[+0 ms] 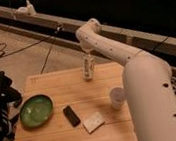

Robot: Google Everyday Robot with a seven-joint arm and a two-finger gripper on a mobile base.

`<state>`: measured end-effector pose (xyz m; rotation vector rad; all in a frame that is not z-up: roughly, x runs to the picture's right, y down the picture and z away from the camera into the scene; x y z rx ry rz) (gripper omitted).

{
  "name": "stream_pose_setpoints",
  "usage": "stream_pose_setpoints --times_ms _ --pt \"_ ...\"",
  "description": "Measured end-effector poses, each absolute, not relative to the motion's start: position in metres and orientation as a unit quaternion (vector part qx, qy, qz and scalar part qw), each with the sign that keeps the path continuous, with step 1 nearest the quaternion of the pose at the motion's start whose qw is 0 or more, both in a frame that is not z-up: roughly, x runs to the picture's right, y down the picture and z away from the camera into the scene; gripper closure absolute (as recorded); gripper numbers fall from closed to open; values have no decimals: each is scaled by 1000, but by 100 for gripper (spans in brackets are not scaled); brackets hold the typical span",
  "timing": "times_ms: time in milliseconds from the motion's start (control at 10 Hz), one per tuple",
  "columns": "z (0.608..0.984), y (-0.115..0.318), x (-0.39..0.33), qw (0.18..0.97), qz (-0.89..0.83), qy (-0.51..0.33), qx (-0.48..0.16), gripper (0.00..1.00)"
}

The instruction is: Stand the bottle upright

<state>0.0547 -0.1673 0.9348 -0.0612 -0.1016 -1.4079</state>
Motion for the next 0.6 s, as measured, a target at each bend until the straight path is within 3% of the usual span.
stream_pose_setpoints --times_ms 600 --pt "937 -194 49 764 -645 -15 20 100"
